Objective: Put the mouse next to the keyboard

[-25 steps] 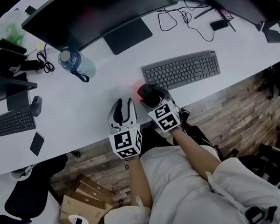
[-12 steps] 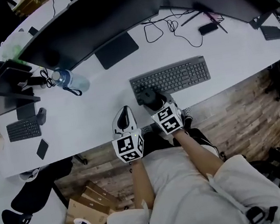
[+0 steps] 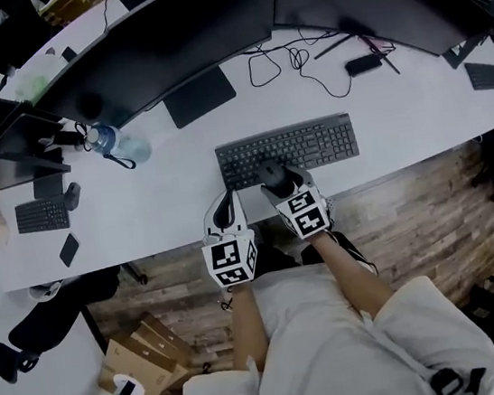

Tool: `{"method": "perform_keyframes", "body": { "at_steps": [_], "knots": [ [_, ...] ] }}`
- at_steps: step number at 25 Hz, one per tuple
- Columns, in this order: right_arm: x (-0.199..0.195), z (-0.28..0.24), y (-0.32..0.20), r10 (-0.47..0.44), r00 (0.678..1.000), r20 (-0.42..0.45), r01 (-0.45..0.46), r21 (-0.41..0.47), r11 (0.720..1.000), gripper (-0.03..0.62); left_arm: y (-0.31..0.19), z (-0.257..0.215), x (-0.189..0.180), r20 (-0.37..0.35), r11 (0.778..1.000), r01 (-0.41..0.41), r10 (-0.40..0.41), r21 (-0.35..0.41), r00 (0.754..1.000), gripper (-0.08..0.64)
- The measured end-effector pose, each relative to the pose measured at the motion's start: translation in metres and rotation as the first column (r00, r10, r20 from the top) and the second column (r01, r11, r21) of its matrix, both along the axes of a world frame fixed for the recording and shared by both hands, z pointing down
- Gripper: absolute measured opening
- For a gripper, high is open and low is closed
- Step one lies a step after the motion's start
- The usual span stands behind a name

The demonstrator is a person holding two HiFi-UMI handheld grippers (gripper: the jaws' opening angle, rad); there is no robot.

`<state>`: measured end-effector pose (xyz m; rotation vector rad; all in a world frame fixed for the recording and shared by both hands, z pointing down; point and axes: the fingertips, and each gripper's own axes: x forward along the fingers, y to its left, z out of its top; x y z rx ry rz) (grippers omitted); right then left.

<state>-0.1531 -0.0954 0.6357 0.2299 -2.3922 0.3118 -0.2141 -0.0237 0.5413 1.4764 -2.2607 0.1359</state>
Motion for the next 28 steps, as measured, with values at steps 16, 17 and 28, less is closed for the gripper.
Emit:
{"method": "perform_keyframes", "body": {
  "at_steps": [16, 17, 28],
  "knots": [
    [0.062, -0.001, -0.062, -0.050, 0.999, 0.020, 0.050, -0.019, 0.999, 0.301, -0.047, -0.005, 0.076, -0.020, 0.997, 0.071, -0.072, -0.032, 0.997, 0.022],
    [0.066, -0.002, -0.067, -0.049, 0.999, 0.023, 0.049, -0.018, 0.999, 0.301, -0.049, -0.005, 0.079, -0.020, 0.996, 0.082, -0.083, -0.028, 0.996, 0.023],
    [0.105, -0.005, -0.111, -0.029, 0.998, 0.057, 0.030, -0.012, 0.999, 0.302, -0.086, -0.003, 0.127, -0.034, 0.999, 0.048, -0.049, -0.024, 0.998, 0.022]
  ]
}}
